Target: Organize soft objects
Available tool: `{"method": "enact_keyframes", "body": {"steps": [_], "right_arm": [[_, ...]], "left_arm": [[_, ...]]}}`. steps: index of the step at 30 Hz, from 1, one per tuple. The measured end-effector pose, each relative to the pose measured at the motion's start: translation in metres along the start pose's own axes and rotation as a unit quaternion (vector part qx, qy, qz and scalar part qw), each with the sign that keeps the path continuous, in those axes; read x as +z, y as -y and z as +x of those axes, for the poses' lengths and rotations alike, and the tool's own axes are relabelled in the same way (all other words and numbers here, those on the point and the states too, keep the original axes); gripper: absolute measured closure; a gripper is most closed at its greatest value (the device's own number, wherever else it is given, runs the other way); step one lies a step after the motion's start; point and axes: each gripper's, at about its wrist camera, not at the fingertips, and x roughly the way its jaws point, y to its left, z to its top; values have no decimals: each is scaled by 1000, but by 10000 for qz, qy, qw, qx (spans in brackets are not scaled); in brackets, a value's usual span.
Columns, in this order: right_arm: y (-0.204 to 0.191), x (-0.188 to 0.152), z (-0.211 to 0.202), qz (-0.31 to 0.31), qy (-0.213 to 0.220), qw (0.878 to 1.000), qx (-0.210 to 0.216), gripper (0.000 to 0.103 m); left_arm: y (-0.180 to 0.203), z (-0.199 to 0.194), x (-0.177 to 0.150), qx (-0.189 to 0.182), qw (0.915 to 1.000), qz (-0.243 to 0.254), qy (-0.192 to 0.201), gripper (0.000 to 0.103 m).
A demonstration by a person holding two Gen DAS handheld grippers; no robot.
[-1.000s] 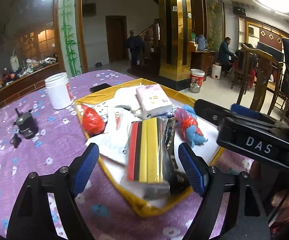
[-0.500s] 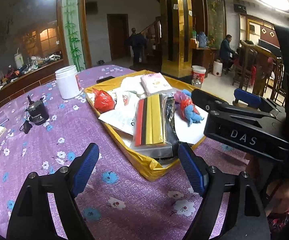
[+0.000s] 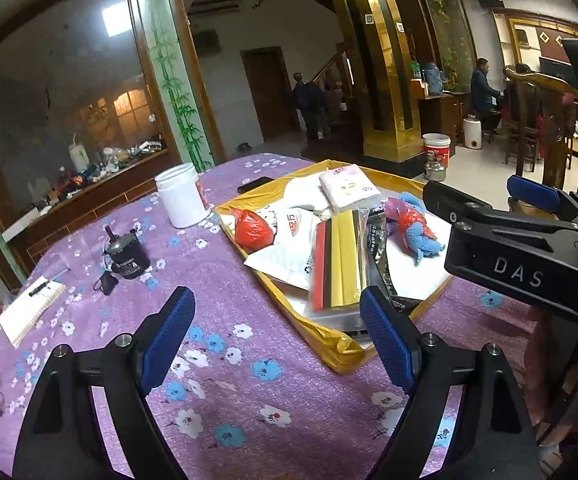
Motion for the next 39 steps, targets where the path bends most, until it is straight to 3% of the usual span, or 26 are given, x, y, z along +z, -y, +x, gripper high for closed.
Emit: {"method": "enact_keyframes", "body": {"steps": [10, 39], "right_arm": [[0, 1, 0, 27, 23, 10000, -5, 0], [-2, 1, -1, 13, 34, 10000, -7, 0]], "left_arm": [[-2, 6, -3, 55, 9997, 37, -218, 18], [4, 7, -5, 93, 9993, 176, -301, 18]]}}
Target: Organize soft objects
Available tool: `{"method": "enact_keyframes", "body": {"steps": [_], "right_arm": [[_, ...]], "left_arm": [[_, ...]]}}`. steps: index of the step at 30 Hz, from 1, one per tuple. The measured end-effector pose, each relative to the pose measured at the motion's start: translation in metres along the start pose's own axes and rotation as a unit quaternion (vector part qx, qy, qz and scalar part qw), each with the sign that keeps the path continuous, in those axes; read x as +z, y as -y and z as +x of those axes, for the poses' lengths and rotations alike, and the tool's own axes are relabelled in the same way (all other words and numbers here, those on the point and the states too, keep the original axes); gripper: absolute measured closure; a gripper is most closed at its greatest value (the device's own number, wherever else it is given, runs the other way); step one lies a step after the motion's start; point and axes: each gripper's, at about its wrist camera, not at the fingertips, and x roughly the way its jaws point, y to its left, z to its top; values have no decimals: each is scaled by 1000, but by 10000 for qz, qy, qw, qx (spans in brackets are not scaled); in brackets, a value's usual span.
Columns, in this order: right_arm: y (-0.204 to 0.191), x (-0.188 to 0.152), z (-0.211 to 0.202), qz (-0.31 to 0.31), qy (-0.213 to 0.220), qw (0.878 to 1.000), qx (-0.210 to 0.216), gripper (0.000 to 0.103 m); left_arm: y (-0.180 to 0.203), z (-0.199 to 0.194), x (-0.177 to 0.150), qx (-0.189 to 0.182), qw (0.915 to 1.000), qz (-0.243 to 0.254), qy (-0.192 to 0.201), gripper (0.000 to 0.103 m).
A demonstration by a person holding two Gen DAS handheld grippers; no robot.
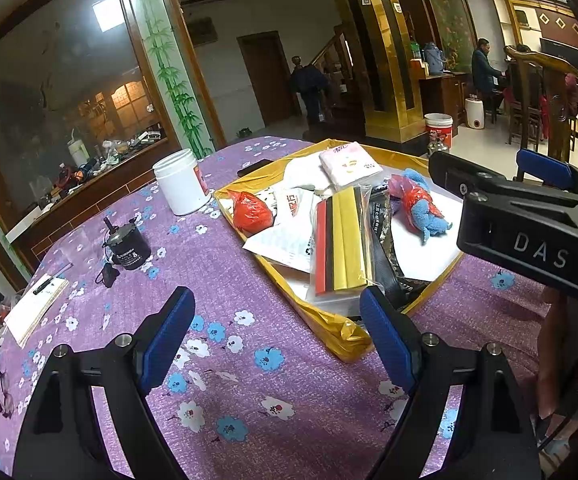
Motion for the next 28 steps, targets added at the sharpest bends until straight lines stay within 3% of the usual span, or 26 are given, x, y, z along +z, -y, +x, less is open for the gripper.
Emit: {"method": "enact_keyframes", "body": {"steps": [21, 25, 28], "right_arm": [[0, -1, 0, 16, 5, 10000, -1, 0], [1, -2, 0, 20, -28, 10000, -2, 0], [1, -2, -1, 19, -30, 10000, -4, 0]], "left_arm": [[0, -1, 0, 170, 9998, 118, -22, 18], [1, -4, 0, 541, 9983, 187, 99, 18], [0, -4, 0, 466, 9987, 183, 105, 18]]}}
